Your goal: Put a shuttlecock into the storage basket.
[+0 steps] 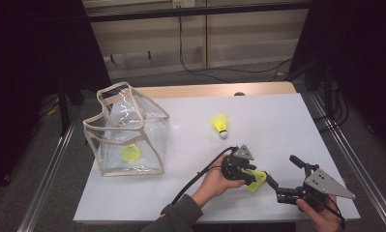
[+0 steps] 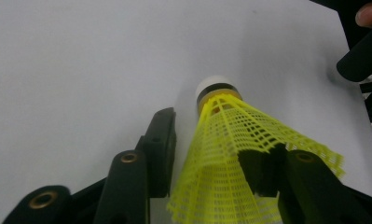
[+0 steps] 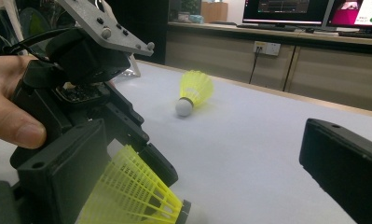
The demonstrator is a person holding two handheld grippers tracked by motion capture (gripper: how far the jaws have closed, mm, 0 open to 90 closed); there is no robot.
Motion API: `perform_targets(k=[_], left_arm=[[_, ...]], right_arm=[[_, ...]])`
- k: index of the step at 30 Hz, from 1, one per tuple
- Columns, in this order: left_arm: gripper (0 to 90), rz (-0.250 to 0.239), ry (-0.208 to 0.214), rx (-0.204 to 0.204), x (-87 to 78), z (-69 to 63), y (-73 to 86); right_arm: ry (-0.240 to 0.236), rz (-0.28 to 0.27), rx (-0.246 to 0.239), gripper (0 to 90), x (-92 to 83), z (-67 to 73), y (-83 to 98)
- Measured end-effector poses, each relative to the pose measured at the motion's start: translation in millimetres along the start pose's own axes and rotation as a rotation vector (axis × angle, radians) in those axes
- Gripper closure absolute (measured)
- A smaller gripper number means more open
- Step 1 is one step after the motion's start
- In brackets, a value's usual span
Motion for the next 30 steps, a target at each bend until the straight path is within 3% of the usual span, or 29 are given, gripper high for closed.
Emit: perform_targets(k=[6, 13, 23, 30], left_arm=[[68.7, 0.015, 0.01, 0.016, 4.4, -1.5, -1.0], [82.0, 0.009, 0.007, 0.005, 4.3, -2.1, -1.6], [83.3, -0.025, 0.02, -0.03, -1.3, -4.5, -4.7], [83.3, -0.022, 0.02, -0.037, -7.2, -4.6, -4.7]], right_arm=[[-0.001, -0.001, 0.002, 1.0, -0.3, 0.0, -0.2], [-0.001, -0.002, 0.003, 1.0, -0.1, -0.3, -0.2], [0.002, -0.003, 0.002, 1.0, -0.1, -0.6, -0.4], [0.0, -0.003, 0.001, 1.0, -0.4, -0.1, -0.6]])
Point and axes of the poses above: each handheld gripper's, and its own axes: x roughly forward along the jaws, y roughly out of its underside, z roughly to its left, the point moved 6 cm from there along x, roughly forward along the jaws, and after that the axes turned 14 degrees about y, right-handed, at the moved point
